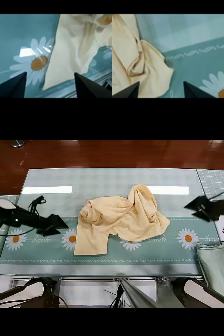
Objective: Fold the shirts.
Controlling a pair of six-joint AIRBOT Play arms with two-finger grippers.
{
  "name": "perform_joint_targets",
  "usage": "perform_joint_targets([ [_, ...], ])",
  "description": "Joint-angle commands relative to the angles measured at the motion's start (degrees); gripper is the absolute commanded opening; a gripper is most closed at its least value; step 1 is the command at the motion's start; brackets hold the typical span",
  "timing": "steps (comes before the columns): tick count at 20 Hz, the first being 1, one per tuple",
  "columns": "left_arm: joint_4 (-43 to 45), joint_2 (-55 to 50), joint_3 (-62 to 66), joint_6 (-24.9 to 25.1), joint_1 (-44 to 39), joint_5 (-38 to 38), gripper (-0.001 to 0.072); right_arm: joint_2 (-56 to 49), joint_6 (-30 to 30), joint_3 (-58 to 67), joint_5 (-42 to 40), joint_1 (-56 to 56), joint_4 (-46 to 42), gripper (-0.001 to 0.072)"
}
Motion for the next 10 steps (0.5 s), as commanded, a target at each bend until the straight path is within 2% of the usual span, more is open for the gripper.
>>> perform_joint_targets([
  [1,-8.2,0.5,-9.0,3.7,1.8,6.7,0.0701,9.2,-7.1,-19.6,-4.1,-3.9,9.1,0.0624],
  [4,-12.2,0.5,-10.2,4.3,-2.0,14.5,0.0701,13.9,-8.9,-24.1,-4.3,-3.3,16.1,0.0624],
  [10,-15.8,-3.2,-9.5,4.1,-15.8,23.5,0.0701,14.3,-9.1,-24.1,-2.8,-3.3,15.0,0.0624],
])
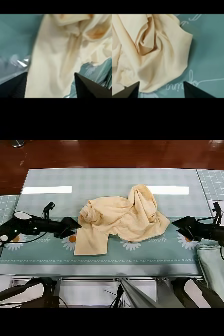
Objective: Fold the shirts.
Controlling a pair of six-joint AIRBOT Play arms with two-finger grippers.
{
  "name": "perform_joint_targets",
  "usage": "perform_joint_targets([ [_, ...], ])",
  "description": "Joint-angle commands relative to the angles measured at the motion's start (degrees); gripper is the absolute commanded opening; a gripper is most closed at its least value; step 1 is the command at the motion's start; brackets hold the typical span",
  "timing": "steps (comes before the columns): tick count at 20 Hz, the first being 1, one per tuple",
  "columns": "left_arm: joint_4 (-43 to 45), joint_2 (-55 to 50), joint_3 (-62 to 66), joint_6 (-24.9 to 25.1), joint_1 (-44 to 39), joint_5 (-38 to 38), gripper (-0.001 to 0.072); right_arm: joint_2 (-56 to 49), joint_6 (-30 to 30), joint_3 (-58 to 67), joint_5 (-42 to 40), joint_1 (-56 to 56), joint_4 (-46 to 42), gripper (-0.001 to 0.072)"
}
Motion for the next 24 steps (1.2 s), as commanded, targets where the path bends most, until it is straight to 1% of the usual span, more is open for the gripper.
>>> perform_joint_targets([
  [1,-1.1,-2.6,0.5,0.3,-7.3,6.4,0.0701,0.8,-0.7,-1.1,0.5,-0.1,0.9,0.0624],
  [4,-2.3,-3.6,2.1,0.4,-10.7,6.5,0.0697,0.8,-0.8,-1.1,0.6,-0.1,0.2,0.0624],
  [5,-2.3,-3.6,2.7,0.3,-11.5,6.5,0.0653,0.8,-0.8,-1.1,0.5,-0.1,0.0,0.0624],
  [6,-2.3,-3.6,3.1,0.5,-12.3,6.3,0.0395,0.8,-0.8,-1.1,0.6,-0.1,-0.3,0.0624],
  [7,-2.3,-3.6,3.5,1.3,-12.8,6.2,0.0079,0.8,-0.8,-1.1,0.5,-0.1,-0.7,0.0624],
  [8,-2.3,-3.6,3.8,2.1,-13.2,6.1,0.0027,0.8,-0.6,-1.1,0.2,-0.1,-1.8,0.0624],
  [10,-2.3,-3.6,4.3,2.0,-13.2,6.0,0.0027,0.2,1.8,-1.1,-0.6,-0.1,-4.2,0.0623],
  [12,-2.3,-3.5,4.4,2.0,-13.2,5.8,0.0027,-1.8,3.0,-1.1,-1.7,-0.1,-3.5,0.0624],
  [14,-2.3,-3.5,4.4,2.0,-13.2,5.3,0.0027,-5.4,-0.2,-1.1,-1.8,-0.1,1.2,0.0624],
  [15,-2.3,-3.5,4.4,2.0,-13.2,4.8,0.0027,-7.1,-0.9,-1.1,-1.9,-0.1,2.0,0.0623],
  [18,-2.3,-3.5,4.4,2.0,-13.2,4.5,0.0027,-12.7,-0.9,-0.8,-2.0,0.7,2.1,0.0623],
  [21,-2.3,-3.5,4.4,2.0,-13.2,4.3,0.0027,-18.0,-0.6,2.6,-4.0,7.4,1.1,0.0623],
  [24,-2.3,-3.5,4.4,2.0,-13.3,4.1,0.0027,-21.5,7.1,7.7,-7.8,12.7,-2.3,0.0623],
])
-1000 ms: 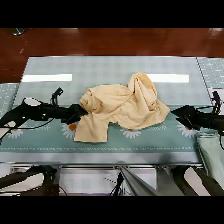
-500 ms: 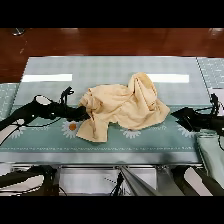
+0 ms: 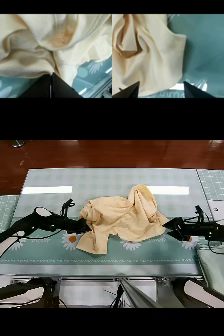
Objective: Fold the shirts.
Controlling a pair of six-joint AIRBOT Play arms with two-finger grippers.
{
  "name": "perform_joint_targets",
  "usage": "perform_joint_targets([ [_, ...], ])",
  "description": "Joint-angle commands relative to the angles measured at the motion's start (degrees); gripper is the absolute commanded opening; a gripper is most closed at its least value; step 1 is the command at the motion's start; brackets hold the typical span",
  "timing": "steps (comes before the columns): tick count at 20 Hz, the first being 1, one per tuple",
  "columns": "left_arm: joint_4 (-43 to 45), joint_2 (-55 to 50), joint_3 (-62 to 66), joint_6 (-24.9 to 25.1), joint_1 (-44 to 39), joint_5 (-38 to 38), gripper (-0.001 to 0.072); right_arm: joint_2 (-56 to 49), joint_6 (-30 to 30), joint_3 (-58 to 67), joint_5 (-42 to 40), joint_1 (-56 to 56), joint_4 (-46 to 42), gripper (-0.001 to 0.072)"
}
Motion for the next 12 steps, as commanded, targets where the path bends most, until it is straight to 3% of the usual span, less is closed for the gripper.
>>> perform_joint_targets([
  [1,0.0,0.0,0.1,0.0,0.0,-0.4,0.0027,-4.5,7.3,5.4,-4.2,6.1,-3.9,0.0623],
  [3,0.0,0.0,0.1,0.1,0.0,-0.3,0.0027,-6.6,8.8,8.5,-4.7,9.3,-4.3,0.0622],
  [4,0.0,0.0,0.1,0.1,0.0,0.0,0.0027,-7.8,8.8,9.8,-5.1,11.0,-4.4,0.0575],
  [8,0.0,0.0,0.1,0.1,0.0,0.5,0.0027,-11.8,7.9,13.3,-4.9,17.0,-4.8,0.0175],
  [9,0.0,0.0,0.1,0.1,0.0,0.5,0.0027,-11.9,6.8,14.2,-4.6,17.9,-4.9,0.0018],
  [12,0.0,0.3,1.0,0.1,0.2,-0.1,0.0027,-11.6,6.3,20.9,1.7,18.2,-5.3,0.0022],
])
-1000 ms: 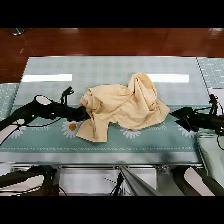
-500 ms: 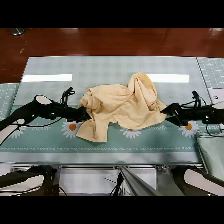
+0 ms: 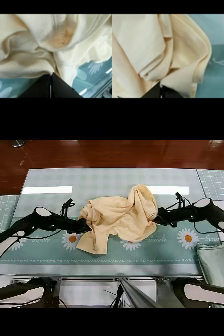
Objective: Fold the shirts.
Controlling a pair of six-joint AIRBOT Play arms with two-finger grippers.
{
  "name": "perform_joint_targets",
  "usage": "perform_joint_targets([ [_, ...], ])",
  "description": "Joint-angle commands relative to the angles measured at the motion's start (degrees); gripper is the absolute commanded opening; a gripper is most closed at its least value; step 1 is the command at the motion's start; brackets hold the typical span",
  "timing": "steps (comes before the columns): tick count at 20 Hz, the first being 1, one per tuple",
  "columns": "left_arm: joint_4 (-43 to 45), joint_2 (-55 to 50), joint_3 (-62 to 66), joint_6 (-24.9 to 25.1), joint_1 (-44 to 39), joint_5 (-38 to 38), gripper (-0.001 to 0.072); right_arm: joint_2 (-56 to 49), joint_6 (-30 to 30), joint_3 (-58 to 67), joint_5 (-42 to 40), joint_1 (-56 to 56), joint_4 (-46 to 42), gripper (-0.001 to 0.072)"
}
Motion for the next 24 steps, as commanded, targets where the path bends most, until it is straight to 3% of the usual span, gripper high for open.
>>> perform_joint_targets([
  [1,0.0,1.2,2.2,0.0,0.5,-0.4,0.0027,0.3,-0.5,9.4,6.9,1.5,-1.7,0.0022],
  [6,-6.5,14.8,20.9,-0.2,2.8,9.8,0.0027,7.3,3.6,41.5,10.0,1.5,-6.6,0.0021],
  [9,-6.3,23.6,37.6,2.3,4.5,19.4,0.0026,9.8,6.7,65.0,12.8,1.5,-11.5,0.0021],
  [11,-3.2,28.4,47.8,3.8,6.8,20.7,0.0026,13.7,7.4,74.7,14.2,1.5,-14.3,0.0021],
  [13,5.7,33.2,54.8,3.1,8.7,18.5,0.0026,21.5,8.2,74.4,13.7,1.5,-17.5,0.0021],
  [19,30.1,49.2,56.7,-10.3,10.1,11.7,0.0026,40.0,10.1,70.2,16.5,1.5,-27.3,0.0021],
  [24,35.4,53.2,56.7,-14.5,10.1,-0.3,0.0026,43.5,11.0,70.2,28.6,1.5,-30.2,0.0021],
])
